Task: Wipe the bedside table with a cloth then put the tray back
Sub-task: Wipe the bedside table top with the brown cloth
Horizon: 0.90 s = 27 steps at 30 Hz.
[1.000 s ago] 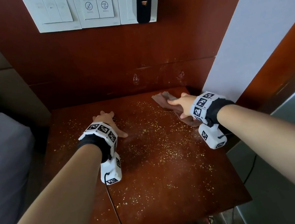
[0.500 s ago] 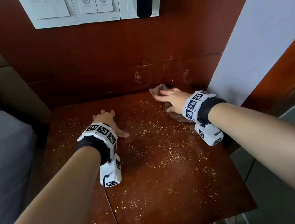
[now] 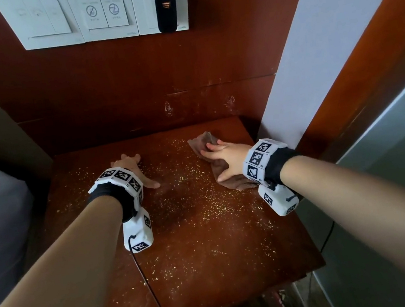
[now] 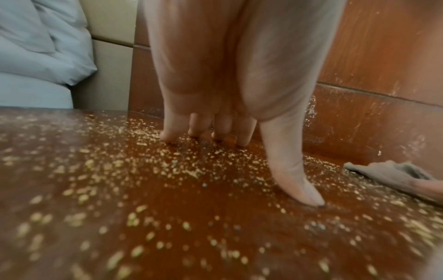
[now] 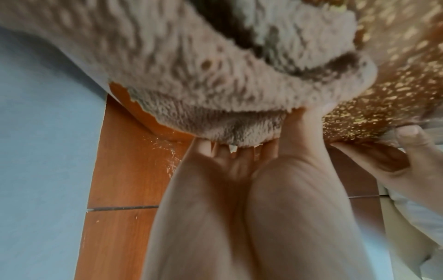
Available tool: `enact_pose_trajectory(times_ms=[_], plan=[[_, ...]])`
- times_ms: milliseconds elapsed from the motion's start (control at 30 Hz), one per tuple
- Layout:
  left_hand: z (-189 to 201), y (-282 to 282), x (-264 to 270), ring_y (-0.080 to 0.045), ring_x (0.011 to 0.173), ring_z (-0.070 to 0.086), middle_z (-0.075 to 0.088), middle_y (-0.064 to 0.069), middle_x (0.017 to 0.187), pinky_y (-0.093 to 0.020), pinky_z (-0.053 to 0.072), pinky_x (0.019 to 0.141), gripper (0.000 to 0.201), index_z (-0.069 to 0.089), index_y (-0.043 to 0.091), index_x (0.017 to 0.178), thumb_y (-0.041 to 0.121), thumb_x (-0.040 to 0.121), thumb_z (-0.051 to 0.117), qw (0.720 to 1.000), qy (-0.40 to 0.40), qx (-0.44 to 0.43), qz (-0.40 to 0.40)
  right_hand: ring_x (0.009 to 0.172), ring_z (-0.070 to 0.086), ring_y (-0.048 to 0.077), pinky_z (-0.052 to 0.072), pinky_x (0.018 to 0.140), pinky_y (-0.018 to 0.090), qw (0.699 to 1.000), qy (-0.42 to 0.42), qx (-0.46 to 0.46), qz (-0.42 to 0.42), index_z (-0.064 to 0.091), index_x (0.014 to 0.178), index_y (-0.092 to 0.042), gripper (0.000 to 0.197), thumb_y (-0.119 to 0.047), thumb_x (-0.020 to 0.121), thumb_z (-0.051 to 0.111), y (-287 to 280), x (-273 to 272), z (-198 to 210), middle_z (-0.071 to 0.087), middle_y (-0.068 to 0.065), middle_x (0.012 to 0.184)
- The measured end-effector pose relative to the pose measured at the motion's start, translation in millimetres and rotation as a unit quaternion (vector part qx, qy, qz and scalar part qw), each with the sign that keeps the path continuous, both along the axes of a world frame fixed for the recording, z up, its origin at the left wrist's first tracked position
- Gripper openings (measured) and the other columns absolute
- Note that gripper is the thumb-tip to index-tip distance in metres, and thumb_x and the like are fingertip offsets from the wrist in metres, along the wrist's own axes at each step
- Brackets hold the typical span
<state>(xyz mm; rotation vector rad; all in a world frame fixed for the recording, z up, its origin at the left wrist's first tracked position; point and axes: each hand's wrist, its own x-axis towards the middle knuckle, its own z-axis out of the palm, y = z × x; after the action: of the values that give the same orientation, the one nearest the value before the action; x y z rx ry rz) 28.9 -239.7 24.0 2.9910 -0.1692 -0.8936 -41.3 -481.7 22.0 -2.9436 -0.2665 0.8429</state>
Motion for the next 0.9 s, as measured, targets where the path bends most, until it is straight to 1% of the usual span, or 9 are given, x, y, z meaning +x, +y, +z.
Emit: enact_pose_trajectory(times_ms=[67, 200, 300, 400, 533, 667, 733, 900], plan=[[-0.4, 0.4, -0.4, -0.037, 0.147, 0.006, -0.003, -0.011, 0.16, -0.049, 0.026, 0.116, 0.108, 0.007, 0.022, 0.154, 0.047, 0.073, 0.075, 1.0, 0.0, -0.002, 0.002, 0.148, -0.004, 0.03, 0.01, 0.121, 0.047, 1.0, 0.002, 0.004, -0.009, 0.003, 0.152, -0.03, 0.087, -0.042, 0.088, 0.061, -0.2, -2.8, 1.3, -0.004, 0.001, 0.161], [-1.3, 0.0, -0.6, -0.038, 0.146, 0.005, -0.002, -0.011, 0.16, -0.049, 0.026, 0.116, 0.107, 0.007, 0.023, 0.154, 0.048, 0.074, 0.074, 1.0, -0.004, 0.001, 0.0, 0.148, -0.006, 0.028, 0.009, 0.121, 0.045, 1.0, 0.006, 0.005, -0.006, 0.002, 0.152, -0.03, 0.088, -0.042, 0.087, 0.061, -0.2, 0.0, 3.3, -0.006, -0.002, 0.161], [0.0, -0.6, 0.6, -0.037, 0.147, 0.004, -0.003, -0.011, 0.16, -0.049, 0.027, 0.115, 0.107, 0.008, 0.022, 0.154, 0.046, 0.073, 0.075, 1.0, 0.004, -0.002, 0.006, 0.148, -0.008, 0.028, 0.008, 0.121, 0.046, 1.0, 0.007, -0.001, -0.002, 0.002, 0.152, -0.03, 0.09, -0.046, 0.086, 0.061, 1.0, 8.4, 1.3, -0.007, -0.002, 0.161], [0.9, -0.8, 0.7, -0.037, 0.146, 0.004, -0.002, -0.011, 0.16, -0.049, 0.026, 0.115, 0.108, 0.007, 0.022, 0.154, 0.049, 0.073, 0.074, 1.0, 0.005, 0.004, 0.001, 0.148, -0.007, 0.028, 0.008, 0.121, 0.045, 1.0, 0.003, -0.006, -0.01, 0.002, 0.152, -0.032, 0.091, -0.05, 0.085, 0.061, 6.6, 19.5, 1.0, -0.007, -0.003, 0.161], [0.3, -0.9, 1.2, -0.039, 0.146, 0.003, -0.001, -0.012, 0.16, -0.049, 0.024, 0.116, 0.108, 0.007, 0.021, 0.154, 0.05, 0.074, 0.073, 1.0, 0.007, 0.007, -0.003, 0.148, -0.008, 0.029, 0.007, 0.12, 0.043, 1.0, 0.0, -0.01, -0.017, 0.002, 0.152, -0.032, 0.091, -0.05, 0.085, 0.06, 16.4, 34.3, 5.4, -0.007, -0.001, 0.161], [3.2, -3.1, 1.7, -0.039, 0.146, 0.003, -0.002, -0.012, 0.16, -0.047, 0.023, 0.117, 0.108, 0.005, 0.02, 0.154, 0.05, 0.075, 0.072, 1.0, 0.011, 0.014, -0.003, 0.148, -0.009, 0.029, 0.006, 0.119, 0.044, 1.0, 0.004, -0.014, -0.015, 0.001, 0.152, -0.032, 0.091, -0.051, 0.085, 0.06, 24.1, 48.8, 7.6, -0.009, -0.001, 0.161], [3.5, -3.1, 2.5, -0.038, 0.146, 0.004, -0.001, -0.012, 0.16, -0.047, 0.024, 0.117, 0.107, 0.006, 0.02, 0.154, 0.05, 0.075, 0.072, 1.0, 0.011, 0.014, -0.003, 0.148, -0.009, 0.03, 0.005, 0.119, 0.044, 1.0, 0.003, -0.016, -0.014, 0.001, 0.152, -0.033, 0.091, -0.051, 0.086, 0.06, 26.2, 52.9, 7.7, -0.009, 0.0, 0.161], [-1.5, 0.9, 0.6, -0.036, 0.147, 0.005, 0.001, -0.009, 0.16, -0.05, 0.028, 0.115, 0.107, 0.009, 0.024, 0.153, 0.049, 0.072, 0.074, 1.0, -0.003, -0.005, 0.002, 0.148, -0.009, 0.03, 0.005, 0.119, 0.043, 1.0, -0.005, -0.018, -0.013, 0.003, 0.152, -0.037, 0.085, -0.05, 0.088, 0.057, 26.7, 50.2, 7.2, -0.008, 0.0, 0.161]])
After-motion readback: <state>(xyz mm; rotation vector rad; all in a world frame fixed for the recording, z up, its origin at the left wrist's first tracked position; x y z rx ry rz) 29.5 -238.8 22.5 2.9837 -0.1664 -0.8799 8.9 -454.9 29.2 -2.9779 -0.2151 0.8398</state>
